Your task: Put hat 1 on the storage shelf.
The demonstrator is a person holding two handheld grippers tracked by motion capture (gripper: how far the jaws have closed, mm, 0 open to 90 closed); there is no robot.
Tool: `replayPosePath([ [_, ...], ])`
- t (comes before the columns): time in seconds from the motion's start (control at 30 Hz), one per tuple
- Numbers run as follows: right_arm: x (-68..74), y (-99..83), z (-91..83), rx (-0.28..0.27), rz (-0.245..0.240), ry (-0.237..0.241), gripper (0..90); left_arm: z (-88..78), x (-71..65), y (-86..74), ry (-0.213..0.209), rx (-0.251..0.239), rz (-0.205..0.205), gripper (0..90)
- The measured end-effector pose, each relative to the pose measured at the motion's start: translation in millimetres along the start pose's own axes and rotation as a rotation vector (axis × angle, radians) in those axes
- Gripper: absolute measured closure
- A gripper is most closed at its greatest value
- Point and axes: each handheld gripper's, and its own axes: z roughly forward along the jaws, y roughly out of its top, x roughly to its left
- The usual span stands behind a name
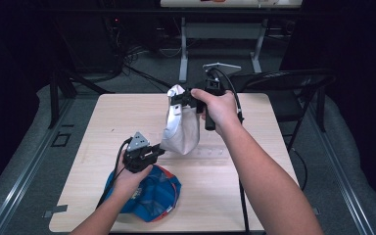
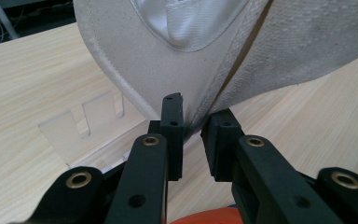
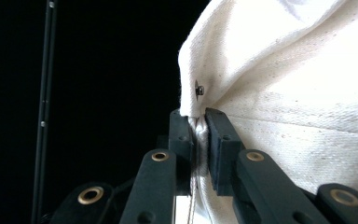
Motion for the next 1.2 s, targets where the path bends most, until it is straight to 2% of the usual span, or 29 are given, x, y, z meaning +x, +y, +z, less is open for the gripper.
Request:
replayPosePath([
  [0.17,-4.3,0.2,5.4,0.01,0.007,0.003,81.9,1.6,1.6,-4.3,-0.005,-0.013,-0.024,79.4],
  [0.27,-5.2,0.8,8.1,0.01,0.013,0.005,81.9,-0.6,-0.2,-5.4,0.008,-0.006,-0.027,79.7],
  [0.37,-5.4,1.1,10.0,0.021,0.009,0.004,81.9,-2.0,-5.9,-7.8,0.042,-0.008,-0.015,80.9],
  [0.6,-3.8,-0.5,17.1,0.044,-0.003,0.007,81.9,-0.9,-10.2,-14.3,0.074,-0.023,-0.04,81.6],
  [0.67,-3.7,-1.5,19.7,0.04,0.006,-0.002,81.9,-0.4,-8.7,-16.7,0.075,-0.002,-0.048,81.6],
  [0.83,-5.2,-3.5,25.0,0.062,-0.004,-0.018,82.0,1.3,-3.9,-25.0,0.069,-0.012,-0.103,81.7],
  [1.1,-6.6,-4.0,36.9,0.075,-0.018,-0.061,82.0,1.6,-0.3,-32.2,0.059,-0.013,-0.146,83.4],
  [1.2,-6.9,-4.2,42.1,0.078,-0.022,-0.075,82.0,3.7,2.7,-36.8,0.058,0.026,-0.146,83.7],
])
